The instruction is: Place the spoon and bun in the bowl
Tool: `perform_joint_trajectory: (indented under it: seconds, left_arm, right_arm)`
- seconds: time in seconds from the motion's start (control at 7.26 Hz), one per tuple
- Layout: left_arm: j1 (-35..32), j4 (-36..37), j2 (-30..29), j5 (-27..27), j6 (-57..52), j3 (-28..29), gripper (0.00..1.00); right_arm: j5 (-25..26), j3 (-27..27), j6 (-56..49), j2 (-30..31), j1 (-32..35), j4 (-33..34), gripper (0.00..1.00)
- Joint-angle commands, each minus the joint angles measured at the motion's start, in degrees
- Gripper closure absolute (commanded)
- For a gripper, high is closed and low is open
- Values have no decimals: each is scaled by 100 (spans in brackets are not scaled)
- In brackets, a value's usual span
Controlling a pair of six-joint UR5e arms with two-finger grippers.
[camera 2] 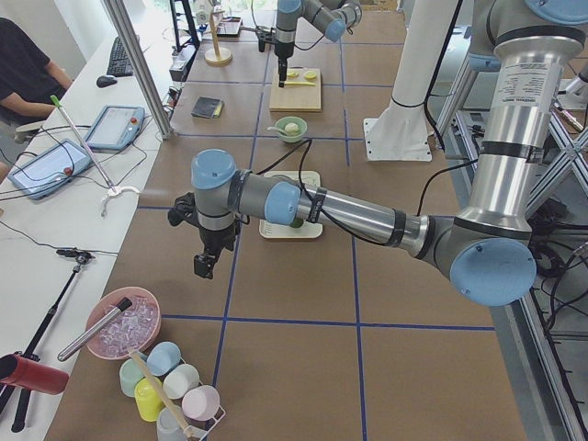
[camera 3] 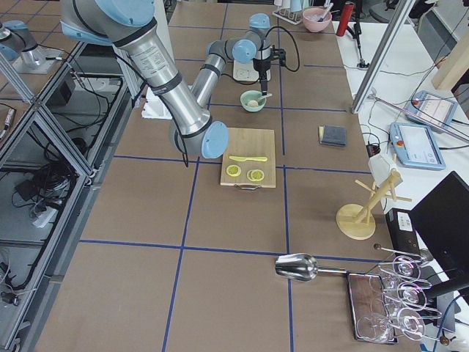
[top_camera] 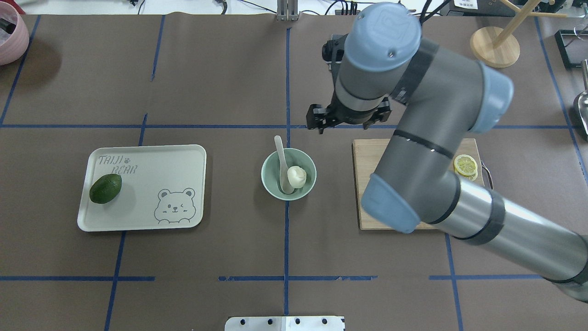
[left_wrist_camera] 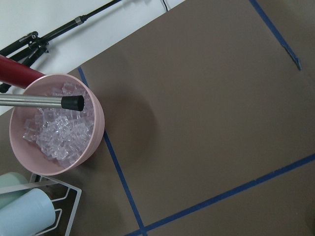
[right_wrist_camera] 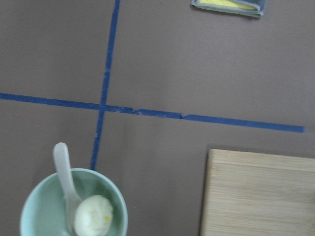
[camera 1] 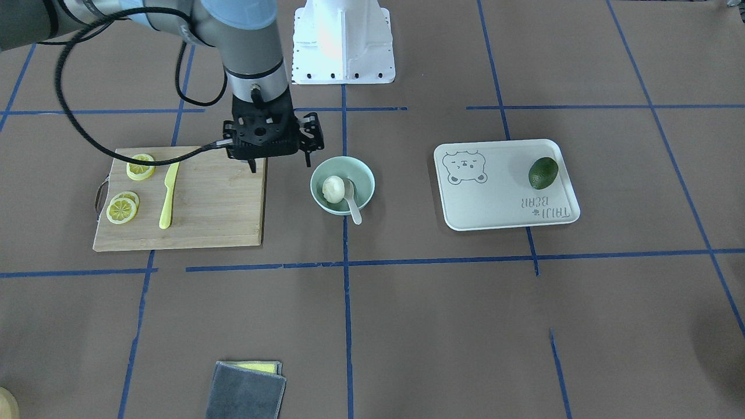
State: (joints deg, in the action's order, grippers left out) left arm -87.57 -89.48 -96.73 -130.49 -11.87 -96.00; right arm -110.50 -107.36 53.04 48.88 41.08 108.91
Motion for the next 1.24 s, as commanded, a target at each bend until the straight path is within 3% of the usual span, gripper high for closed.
perform_joint_trajectory:
  seconds: [0.0, 0.28, 0.55, 0.83, 1.1]
  left_arm:
    - [-313, 18, 321, -284, -254, 230, 0]
    - [-340, 10, 392, -284, -254, 230, 0]
    - [-340, 10, 401, -284, -254, 256, 0]
    - [-349, 1, 585, -293, -228, 361, 0]
    - [-357, -8, 770, -336, -237, 380, 0]
  right_arm:
    - [-1021, -373, -1744, 828, 1352, 500, 0]
    - [-1340, -181, -3940, 1726, 2513, 491, 0]
    - [-1990, 196, -5743, 2525, 3402, 439, 0]
    - [-2072, 453, -6419, 3054, 4177, 439, 0]
    - [-2142, 654, -6350, 3320, 4338, 430, 0]
